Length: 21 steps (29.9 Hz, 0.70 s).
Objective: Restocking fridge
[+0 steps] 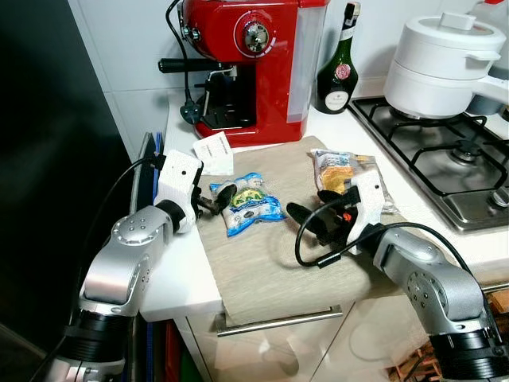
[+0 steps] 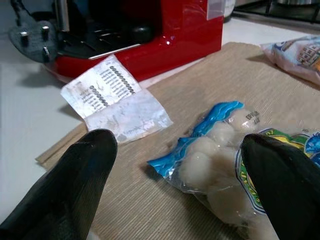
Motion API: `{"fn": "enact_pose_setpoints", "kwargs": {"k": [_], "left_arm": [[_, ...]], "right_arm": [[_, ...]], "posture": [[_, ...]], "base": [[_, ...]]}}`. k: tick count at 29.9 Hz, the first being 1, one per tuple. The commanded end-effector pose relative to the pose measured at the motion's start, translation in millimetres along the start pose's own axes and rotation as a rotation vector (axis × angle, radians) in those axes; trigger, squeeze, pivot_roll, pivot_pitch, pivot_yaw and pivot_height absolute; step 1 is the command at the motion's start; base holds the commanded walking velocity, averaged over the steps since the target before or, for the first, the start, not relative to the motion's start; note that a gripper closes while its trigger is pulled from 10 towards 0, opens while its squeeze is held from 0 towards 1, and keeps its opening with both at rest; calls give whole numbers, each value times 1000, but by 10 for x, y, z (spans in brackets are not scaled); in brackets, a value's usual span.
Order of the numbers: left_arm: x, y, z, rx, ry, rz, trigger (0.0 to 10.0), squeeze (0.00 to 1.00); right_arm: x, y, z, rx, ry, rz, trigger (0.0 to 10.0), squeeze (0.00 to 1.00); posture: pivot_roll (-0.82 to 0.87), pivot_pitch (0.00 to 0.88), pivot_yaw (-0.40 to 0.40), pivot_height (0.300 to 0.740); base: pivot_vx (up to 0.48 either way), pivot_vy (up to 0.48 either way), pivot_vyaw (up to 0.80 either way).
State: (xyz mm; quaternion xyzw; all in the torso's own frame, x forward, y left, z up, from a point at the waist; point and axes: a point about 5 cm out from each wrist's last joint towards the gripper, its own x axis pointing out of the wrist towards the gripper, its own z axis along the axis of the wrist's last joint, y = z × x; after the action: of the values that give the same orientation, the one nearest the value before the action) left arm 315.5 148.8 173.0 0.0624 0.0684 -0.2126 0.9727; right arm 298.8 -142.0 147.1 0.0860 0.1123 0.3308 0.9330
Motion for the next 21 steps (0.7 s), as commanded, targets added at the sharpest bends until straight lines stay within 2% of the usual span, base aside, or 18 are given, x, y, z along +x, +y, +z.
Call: {"fn": "enact_pose_setpoints", "kwargs": {"k": [1,8,12,16,21], "left_arm": [[-22,53,15,1,-3,24,10000,0],[-14,54,-10,-25,11,31,10000,0],[-4,67,-10,-35,12,37,10000,0],[26,57,-11,-48,14,33,10000,0],[41,56,-11,-55,18,33,10000,0]], "right_arm": [[27,29,-9,69,0,50,10000,0],[60,138,-134,241,29,153,10000,0],[96,180,-152,247,37,184,10000,0],[259,220,-271,267,92,185,10000,0],[383,263,-399,292,160,176,10000,0]], "posture": [[-67,0,29,740],[-68,0,30,740],[-70,0,31,740],[-75,0,36,740],[-75,0,35,740]], "base": [[0,0,0],[0,0,0],[0,0,0],[0,0,0],[0,0,0]]}}
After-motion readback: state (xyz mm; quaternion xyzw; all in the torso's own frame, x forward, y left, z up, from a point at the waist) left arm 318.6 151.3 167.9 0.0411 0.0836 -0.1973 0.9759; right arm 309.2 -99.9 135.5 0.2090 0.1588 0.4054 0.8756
